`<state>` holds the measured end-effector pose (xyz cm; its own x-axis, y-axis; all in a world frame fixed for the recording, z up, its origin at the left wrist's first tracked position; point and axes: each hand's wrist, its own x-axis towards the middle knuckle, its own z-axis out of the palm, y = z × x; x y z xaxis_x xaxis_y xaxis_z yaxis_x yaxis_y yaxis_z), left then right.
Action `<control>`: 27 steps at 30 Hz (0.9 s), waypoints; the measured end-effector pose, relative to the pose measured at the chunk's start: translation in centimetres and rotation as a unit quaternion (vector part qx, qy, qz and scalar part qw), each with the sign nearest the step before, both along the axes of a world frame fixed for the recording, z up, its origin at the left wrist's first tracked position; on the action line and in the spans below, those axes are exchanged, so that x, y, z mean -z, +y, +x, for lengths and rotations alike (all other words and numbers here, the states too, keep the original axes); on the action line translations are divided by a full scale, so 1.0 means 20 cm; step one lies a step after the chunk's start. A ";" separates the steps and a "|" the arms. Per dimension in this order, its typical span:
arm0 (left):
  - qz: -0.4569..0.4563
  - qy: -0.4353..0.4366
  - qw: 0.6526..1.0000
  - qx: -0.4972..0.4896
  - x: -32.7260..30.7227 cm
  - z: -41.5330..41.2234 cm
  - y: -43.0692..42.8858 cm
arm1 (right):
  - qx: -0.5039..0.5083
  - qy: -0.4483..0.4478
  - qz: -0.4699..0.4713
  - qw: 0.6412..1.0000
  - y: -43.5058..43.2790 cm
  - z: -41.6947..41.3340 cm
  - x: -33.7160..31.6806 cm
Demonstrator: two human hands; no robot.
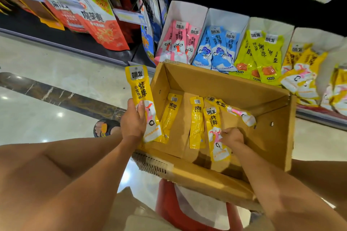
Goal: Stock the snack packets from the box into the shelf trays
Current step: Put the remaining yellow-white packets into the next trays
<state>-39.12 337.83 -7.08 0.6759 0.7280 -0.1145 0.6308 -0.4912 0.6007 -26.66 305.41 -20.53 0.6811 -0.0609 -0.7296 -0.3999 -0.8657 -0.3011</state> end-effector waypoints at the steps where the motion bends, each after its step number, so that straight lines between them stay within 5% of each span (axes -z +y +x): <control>1: 0.001 -0.004 1.000 0.003 0.00 -0.01 0.00 | 0.002 -0.005 0.005 1.000 0.01 0.00 -0.04; 8: 0.000 -0.046 0.999 0.026 -0.06 -0.01 -0.05 | 0.081 -0.015 0.117 0.990 0.07 -0.01 -0.36; 17: -0.217 -0.129 0.965 0.076 -0.38 0.18 -0.31 | 0.118 -0.076 0.313 0.939 0.26 -0.04 -1.04; 22: -0.416 -0.131 0.897 0.075 -0.49 0.23 -0.45 | 0.084 -0.104 0.361 0.923 0.28 -0.11 -1.33; 27: -0.457 -0.197 0.860 0.119 -0.59 0.24 -0.58 | 0.081 -0.114 0.388 0.911 0.23 -0.16 -1.41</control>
<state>-34.32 326.19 4.70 0.9101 0.2925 -0.2937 0.2379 0.2116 0.9480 -29.92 310.03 7.71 0.8482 0.2998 -0.4367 -0.3539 -0.2927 -0.8883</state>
